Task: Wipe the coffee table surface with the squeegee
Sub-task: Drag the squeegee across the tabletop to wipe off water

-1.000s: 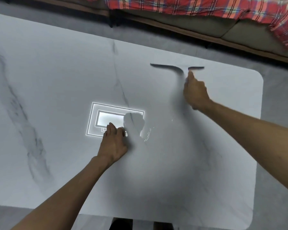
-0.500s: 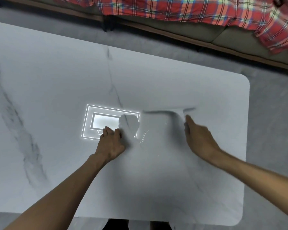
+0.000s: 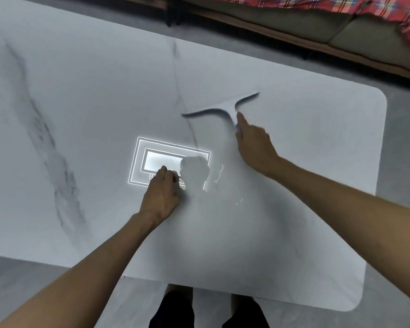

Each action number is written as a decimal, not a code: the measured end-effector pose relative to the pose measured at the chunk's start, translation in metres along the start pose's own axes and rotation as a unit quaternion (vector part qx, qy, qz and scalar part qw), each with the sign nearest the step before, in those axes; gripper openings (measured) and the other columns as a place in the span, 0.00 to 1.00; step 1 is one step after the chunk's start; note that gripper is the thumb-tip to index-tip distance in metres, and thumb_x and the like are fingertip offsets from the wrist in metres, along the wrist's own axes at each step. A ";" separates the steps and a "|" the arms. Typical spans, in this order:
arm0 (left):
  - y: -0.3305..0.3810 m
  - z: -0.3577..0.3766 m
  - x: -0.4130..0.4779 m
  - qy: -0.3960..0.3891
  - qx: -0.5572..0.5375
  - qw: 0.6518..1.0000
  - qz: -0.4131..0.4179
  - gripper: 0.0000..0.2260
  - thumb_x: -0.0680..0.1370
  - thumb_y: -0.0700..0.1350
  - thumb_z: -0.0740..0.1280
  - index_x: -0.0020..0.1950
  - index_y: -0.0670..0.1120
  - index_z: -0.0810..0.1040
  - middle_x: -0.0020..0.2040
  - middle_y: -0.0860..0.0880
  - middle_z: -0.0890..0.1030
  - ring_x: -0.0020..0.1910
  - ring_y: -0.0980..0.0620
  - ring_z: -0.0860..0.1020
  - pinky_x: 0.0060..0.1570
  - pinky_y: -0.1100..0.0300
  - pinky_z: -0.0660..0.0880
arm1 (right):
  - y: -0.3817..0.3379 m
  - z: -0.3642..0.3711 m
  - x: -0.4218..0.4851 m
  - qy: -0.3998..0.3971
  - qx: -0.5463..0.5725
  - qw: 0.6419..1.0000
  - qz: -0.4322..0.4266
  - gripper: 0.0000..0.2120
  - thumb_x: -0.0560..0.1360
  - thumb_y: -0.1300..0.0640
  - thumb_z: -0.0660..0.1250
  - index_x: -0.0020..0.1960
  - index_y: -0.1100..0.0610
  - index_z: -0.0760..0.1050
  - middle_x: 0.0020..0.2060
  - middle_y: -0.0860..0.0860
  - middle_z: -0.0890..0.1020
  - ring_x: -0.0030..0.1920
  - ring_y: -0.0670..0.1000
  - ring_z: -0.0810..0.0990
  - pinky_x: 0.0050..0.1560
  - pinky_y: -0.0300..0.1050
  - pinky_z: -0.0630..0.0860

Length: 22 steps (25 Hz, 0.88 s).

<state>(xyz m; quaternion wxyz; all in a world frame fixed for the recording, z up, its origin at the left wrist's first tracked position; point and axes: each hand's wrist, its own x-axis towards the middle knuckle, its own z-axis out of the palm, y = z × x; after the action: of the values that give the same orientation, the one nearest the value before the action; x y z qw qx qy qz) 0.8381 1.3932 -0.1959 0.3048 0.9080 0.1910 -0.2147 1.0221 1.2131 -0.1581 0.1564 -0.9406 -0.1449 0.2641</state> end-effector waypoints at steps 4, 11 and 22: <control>0.012 0.010 -0.030 0.004 0.004 0.999 -0.051 0.12 0.72 0.34 0.62 0.55 0.40 0.71 0.55 0.42 0.74 0.49 0.40 0.74 0.41 0.55 0.67 | 0.050 0.016 -0.079 -0.040 -0.044 0.993 -0.101 0.24 0.82 0.56 0.54 0.77 0.50 0.55 0.51 0.58 0.78 0.49 0.62 0.78 0.47 0.50 0.70; 0.044 0.063 -0.083 -0.046 -0.006 0.998 -0.048 0.13 0.74 0.36 0.63 0.58 0.40 0.70 0.56 0.43 0.70 0.47 0.40 0.74 0.41 0.57 0.65 | 0.160 0.004 -0.167 -0.090 -0.152 0.975 -0.137 0.24 0.83 0.53 0.51 0.78 0.43 0.52 0.42 0.46 0.70 0.34 0.52 0.72 0.35 0.45 0.65; 0.012 0.077 -0.127 0.116 -0.164 0.943 -0.266 0.15 0.73 0.36 0.59 0.58 0.48 0.68 0.47 0.48 0.77 0.43 0.45 0.75 0.36 0.56 0.67 | 0.090 -0.001 -0.134 -0.124 -0.155 0.937 -0.286 0.20 0.82 0.44 0.49 0.73 0.33 0.58 0.44 0.45 0.76 0.47 0.53 0.79 0.44 0.47 0.74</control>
<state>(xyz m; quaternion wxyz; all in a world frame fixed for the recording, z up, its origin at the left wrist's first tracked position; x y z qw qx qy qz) 0.7170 1.3084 -0.1816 0.3574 0.7802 0.4920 -0.1464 0.9302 1.0833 -0.1307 0.0579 -0.8319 -0.4653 0.2969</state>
